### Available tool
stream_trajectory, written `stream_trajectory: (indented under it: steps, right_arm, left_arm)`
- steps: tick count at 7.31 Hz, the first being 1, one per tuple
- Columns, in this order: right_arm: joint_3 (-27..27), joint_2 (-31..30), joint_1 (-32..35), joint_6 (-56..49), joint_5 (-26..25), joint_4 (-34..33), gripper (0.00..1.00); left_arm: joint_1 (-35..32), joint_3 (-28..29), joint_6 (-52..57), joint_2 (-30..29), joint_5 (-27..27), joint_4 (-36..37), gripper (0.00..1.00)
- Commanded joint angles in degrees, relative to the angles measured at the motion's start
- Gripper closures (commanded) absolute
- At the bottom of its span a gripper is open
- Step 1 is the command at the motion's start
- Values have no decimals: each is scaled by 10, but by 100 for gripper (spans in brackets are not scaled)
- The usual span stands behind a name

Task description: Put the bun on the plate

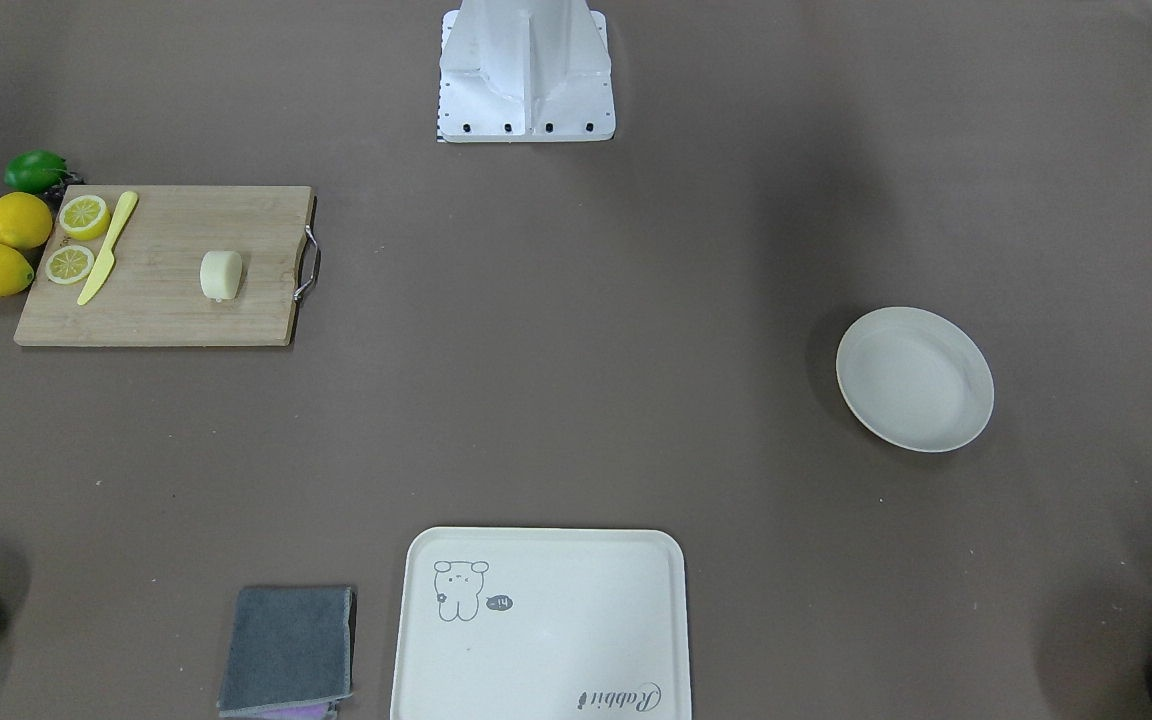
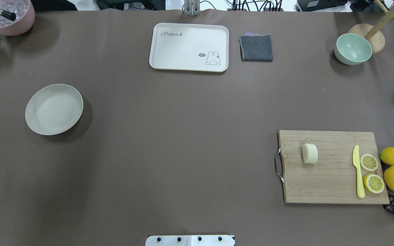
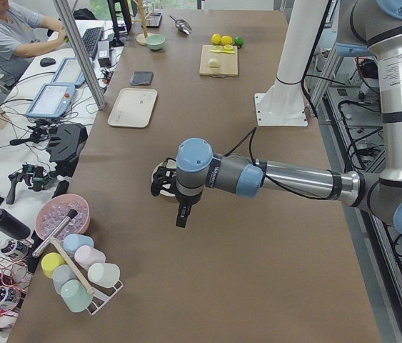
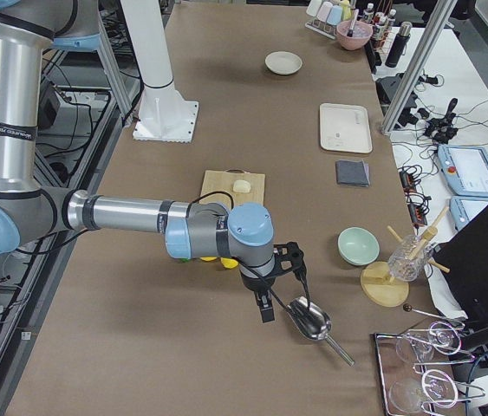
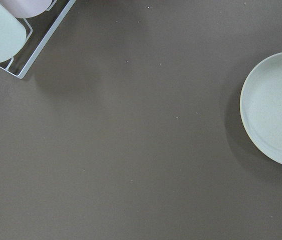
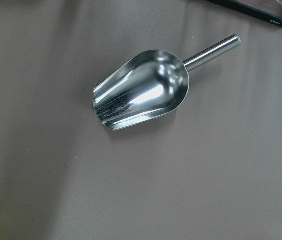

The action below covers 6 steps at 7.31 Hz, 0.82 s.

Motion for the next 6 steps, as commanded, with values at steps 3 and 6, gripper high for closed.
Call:
stream_trajectory:
  steps: [3,6]
  right_arm:
    - [0,-3,-4,1,43,-1,0]
    - [0,-5,-6,1,37,1,0]
  left_arm:
    - [-1,7,-1,2,1,0,2]
    - [-18,2,-14,21,-5,-19,2]
